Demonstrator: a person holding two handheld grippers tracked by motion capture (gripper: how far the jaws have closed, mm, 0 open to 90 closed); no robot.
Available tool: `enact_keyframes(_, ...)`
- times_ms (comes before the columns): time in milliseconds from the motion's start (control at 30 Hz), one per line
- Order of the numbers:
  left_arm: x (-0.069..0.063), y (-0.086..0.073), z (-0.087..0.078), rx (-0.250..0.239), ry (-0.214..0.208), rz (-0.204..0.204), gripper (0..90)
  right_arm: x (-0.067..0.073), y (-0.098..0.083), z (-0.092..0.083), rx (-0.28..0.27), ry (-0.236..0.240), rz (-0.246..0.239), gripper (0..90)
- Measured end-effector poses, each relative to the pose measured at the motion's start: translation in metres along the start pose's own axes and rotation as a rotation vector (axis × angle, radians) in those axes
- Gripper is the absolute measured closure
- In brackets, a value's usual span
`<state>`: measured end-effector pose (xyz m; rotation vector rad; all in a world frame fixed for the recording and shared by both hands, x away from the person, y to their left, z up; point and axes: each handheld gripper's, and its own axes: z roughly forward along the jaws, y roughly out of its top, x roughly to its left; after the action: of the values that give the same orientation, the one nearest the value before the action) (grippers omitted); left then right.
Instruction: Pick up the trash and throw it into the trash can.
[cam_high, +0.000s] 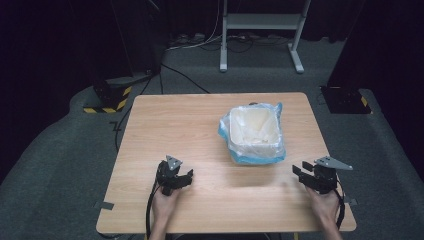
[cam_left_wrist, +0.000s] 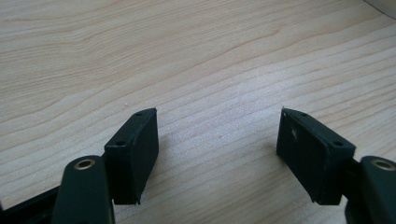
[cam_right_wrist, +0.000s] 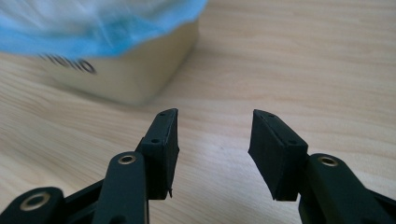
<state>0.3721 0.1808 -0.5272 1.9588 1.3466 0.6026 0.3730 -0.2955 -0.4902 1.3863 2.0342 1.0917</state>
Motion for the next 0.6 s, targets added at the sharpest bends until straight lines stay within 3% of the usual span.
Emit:
enact_keyframes(300, 0.0, 0.0, 0.0, 0.0, 0.0, 0.0, 29.3, 0.002, -0.016, 0.024, 0.113, -0.098, -0.061, 48.0)
enact_keyframes(467, 0.0, 0.0, 0.0, 0.0, 0.0, 0.0, 29.2, -0.003, -0.022, 0.025, 0.078, -0.083, -0.041, 45.6)
enact_keyframes(600, 0.0, 0.0, 0.0, 0.0, 0.0, 0.0, 29.2, -0.003, -0.022, 0.025, 0.081, -0.091, -0.035, 42.5)
